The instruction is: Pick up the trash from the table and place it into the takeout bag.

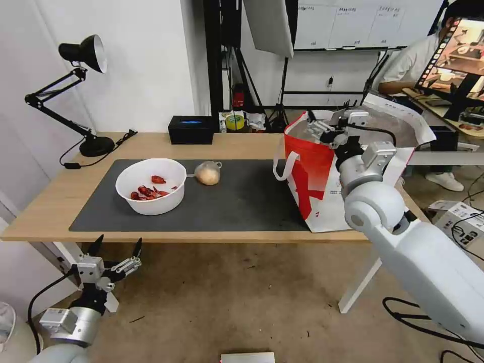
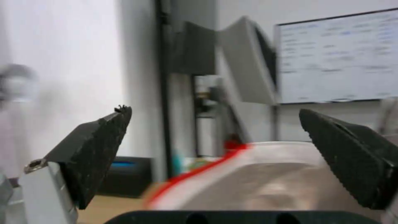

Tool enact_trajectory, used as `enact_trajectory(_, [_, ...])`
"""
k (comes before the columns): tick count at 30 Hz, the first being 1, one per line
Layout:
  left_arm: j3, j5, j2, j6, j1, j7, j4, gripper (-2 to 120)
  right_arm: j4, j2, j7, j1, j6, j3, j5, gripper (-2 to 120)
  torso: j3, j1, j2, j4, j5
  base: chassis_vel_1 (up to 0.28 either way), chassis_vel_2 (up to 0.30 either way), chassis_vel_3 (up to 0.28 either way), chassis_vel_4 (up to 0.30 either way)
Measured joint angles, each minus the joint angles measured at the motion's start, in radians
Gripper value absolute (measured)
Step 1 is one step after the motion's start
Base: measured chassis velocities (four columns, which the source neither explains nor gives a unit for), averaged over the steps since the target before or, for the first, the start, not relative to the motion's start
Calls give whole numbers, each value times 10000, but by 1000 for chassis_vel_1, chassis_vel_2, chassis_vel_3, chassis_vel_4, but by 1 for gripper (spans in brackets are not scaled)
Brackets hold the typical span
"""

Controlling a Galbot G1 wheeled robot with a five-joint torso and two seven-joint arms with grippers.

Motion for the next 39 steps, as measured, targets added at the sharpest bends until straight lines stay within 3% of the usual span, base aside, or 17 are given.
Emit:
enact_trajectory(10, [-3, -2, -97, -40, 6, -3, -10, 100, 1221, -606, -2729, -2201, 399, 326, -219, 100, 0, -1, 0, -1, 2, 0, 0, 0, 0])
enact_trajectory(21, [107, 31, -277, -147, -23, 5, 32, 100, 1483, -870, -3448, -4792, 1011, 1547, -1345, 100, 0, 0, 0, -2, 3, 0, 0, 0, 0])
enact_trajectory(27, [86, 44, -319, -219, 50, 12, 32, 100, 1445, -261, -3647, -6709, 1537, 2525, -2155, 100, 0, -1, 0, -2, 1, 0, 0, 0, 0])
enact_trajectory(30, [27, 46, -336, -289, 111, 14, 51, 100, 1183, 422, -3815, -7933, 2134, 3044, -2915, 100, -1, -1, 0, -2, 2, 0, 0, 0, 0])
enact_trajectory(39, [30, 147, -455, -370, 202, 32, 71, 100, 552, 1855, -3604, -9620, 2899, 3246, -4386, 100, 0, -1, 0, -2, 0, 0, 0, 0, 0])
